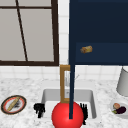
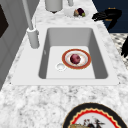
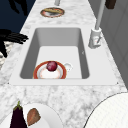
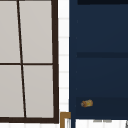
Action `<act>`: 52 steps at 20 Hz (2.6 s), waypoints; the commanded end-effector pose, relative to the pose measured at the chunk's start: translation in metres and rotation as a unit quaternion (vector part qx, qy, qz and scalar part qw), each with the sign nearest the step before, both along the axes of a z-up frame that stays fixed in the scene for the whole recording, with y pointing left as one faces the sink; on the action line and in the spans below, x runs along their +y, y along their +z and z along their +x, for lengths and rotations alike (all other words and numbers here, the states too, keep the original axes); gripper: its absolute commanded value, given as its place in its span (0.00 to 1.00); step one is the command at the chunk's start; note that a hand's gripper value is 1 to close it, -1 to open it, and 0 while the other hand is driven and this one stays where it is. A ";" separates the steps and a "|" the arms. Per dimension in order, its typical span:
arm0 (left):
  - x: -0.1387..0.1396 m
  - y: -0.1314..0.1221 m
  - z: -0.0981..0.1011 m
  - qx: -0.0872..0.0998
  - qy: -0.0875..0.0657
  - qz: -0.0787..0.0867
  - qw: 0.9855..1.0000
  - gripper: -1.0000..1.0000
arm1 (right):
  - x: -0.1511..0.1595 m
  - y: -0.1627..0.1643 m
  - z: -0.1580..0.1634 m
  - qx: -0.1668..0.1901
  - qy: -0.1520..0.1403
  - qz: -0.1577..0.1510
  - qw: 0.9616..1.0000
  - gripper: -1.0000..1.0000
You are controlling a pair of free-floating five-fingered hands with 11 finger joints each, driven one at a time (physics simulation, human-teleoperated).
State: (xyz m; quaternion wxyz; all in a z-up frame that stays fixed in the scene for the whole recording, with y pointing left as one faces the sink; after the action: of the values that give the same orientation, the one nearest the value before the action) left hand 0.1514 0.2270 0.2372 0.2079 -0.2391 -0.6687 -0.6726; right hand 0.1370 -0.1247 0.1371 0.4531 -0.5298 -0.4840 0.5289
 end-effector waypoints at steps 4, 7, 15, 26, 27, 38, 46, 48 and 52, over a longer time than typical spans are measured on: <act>0.000 0.000 0.000 0.000 0.000 0.000 1.000 0.50 | -0.028 0.006 0.000 0.001 0.029 0.015 0.999 0.00; 0.000 0.000 0.000 0.000 0.000 0.000 1.000 0.50 | -0.040 0.007 0.000 0.006 0.038 0.017 0.999 0.00; 0.000 0.000 0.000 0.000 0.000 0.000 1.000 0.50 | -0.068 0.004 0.002 0.008 0.065 0.016 0.998 0.00; 0.000 0.000 0.000 0.000 0.000 0.000 1.000 0.50 | -0.072 0.005 0.006 0.005 0.037 0.003 0.999 0.00; 0.000 0.000 0.000 0.000 0.000 0.000 1.000 0.50 | -0.075 0.010 0.006 0.005 0.040 0.003 0.999 0.00; 0.000 0.000 0.000 0.000 0.000 0.000 1.000 0.50 | -0.097 0.078 -0.010 0.023 0.042 0.023 0.999 0.00; 0.000 0.000 0.000 0.000 0.000 0.000 1.000 0.50 | -0.102 0.141 -0.035 0.029 0.049 0.019 0.998 0.00; 0.000 0.000 0.000 0.000 0.000 0.000 1.000 0.50 | -0.102 0.158 -0.041 0.028 0.052 0.018 0.998 0.00; 0.000 0.000 0.000 0.000 0.000 0.000 1.000 0.50 | -0.102 0.189 -0.048 0.023 0.052 0.027 0.998 0.00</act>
State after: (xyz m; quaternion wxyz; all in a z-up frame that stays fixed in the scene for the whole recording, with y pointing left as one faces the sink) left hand 0.1514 0.2270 0.2372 0.2079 -0.2391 -0.6687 -0.6726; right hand 0.0936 -0.2271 0.3043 0.4472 -0.4933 -0.5011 0.5528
